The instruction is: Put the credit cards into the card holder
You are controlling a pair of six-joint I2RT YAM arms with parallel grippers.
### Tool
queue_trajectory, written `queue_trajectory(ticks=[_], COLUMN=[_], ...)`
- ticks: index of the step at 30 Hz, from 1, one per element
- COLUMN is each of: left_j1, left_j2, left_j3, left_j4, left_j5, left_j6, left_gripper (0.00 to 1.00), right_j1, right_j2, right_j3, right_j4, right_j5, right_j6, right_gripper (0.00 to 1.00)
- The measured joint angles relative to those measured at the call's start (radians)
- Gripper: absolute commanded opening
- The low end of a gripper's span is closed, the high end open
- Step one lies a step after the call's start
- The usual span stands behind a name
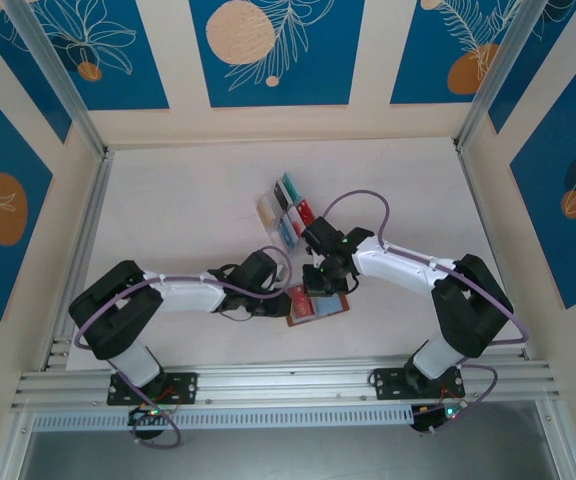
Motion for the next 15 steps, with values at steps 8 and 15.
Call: queue_trajectory(ticks=[8,15], left_j1=[0.0,0.015], left_j2=[-0.002,-0.038], left_j3=[0.0,-0.027], left_j4=[-0.001,-0.027], left_j5=[0.0,-0.007], left_j6=[0.0,-0.016], left_gripper=[0.19,0.19], right_j1=[0.003,-0.008], right_j2=[0.121,0.149], right_j3=[-0.003,-0.021], right_j4=[0.121,0.173], right_j5=[-0.12,-0.179], right_j6=[0.038,0.066], right_gripper=[0.2,0.44])
